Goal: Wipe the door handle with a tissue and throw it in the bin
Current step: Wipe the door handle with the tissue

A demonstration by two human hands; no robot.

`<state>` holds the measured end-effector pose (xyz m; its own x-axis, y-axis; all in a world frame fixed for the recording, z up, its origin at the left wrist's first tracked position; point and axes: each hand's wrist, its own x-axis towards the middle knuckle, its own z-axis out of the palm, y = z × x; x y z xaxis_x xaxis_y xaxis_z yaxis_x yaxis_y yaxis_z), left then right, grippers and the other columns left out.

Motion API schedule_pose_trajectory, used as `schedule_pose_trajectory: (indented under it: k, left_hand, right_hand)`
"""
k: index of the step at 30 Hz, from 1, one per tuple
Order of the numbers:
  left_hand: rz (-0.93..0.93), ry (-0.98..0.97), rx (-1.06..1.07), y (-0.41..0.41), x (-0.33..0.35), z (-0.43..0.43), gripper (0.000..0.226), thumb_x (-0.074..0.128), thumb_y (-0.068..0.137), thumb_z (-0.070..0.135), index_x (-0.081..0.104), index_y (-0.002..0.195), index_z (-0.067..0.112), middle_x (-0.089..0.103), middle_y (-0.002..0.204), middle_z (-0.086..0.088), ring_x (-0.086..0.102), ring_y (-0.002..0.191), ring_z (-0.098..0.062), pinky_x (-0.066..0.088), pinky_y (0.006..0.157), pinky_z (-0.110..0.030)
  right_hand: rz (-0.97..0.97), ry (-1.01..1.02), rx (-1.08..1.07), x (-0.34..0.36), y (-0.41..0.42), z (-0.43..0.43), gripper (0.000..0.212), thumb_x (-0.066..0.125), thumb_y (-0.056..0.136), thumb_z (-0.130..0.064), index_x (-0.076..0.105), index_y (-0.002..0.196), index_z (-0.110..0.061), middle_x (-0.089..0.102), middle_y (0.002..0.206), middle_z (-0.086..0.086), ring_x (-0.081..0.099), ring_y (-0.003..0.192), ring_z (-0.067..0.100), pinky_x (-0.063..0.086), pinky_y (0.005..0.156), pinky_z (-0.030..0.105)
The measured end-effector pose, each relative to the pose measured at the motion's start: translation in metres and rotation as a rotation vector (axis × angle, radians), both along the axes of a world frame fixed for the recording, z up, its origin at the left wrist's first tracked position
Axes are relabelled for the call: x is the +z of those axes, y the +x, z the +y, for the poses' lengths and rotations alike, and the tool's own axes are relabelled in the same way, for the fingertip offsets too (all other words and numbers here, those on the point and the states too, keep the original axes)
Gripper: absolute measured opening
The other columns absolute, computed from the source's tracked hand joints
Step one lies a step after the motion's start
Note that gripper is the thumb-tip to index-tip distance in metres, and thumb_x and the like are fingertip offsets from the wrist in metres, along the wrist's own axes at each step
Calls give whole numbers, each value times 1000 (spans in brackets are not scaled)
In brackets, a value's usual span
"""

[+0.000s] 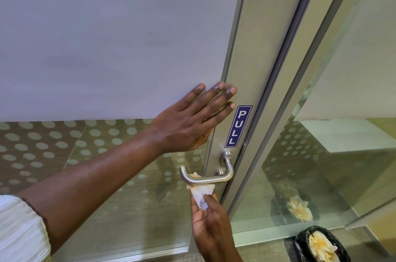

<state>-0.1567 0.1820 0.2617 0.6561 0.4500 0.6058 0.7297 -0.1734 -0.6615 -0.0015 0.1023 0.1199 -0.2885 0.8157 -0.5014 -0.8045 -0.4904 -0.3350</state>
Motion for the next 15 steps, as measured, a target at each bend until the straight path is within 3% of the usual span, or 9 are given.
schedule_pose_trajectory:
  k: [2,5,8,13,15]
  left_hand:
    - [1,-4,2,0,0,-1,68,47,103,29,27,165,7,19,171,-19,17,159,-37,8,130,-52]
    - [1,-9,0,-1,0,0,69,49,103,30,27,165,8,20,171,-19,18,159,-37,8,130,-52]
    - [-8,0,-4,-2,0,0,69,50,103,29,27,164,8,19,171,-19,17,159,-37,8,130,-52]
    - [3,-6,12,-2,-1,0,69,48,104,32,25,165,8,17,172,-19,15,160,-37,7,130,-52]
    - [-1,1,11,-1,-1,0,69,48,104,32,25,165,8,17,172,-19,15,160,-37,8,130,-52]
  right_hand:
    - [6,25,35,3,-11,4,47,48,80,8,59,126,6,70,119,24,68,112,33,55,89,35]
    - [55,39,84,2,-19,15,48,51,74,14,60,121,11,71,114,26,74,98,31,58,85,35]
    - [117,109,200,6,-23,24,47,62,76,19,58,123,18,66,119,31,70,106,36,56,94,38]
    - [84,173,304,10,-20,39,27,66,82,13,69,108,10,70,111,24,72,100,32,61,83,35]
    - [21,197,316,10,-17,42,44,86,65,7,71,106,9,71,111,24,72,100,32,61,81,34]
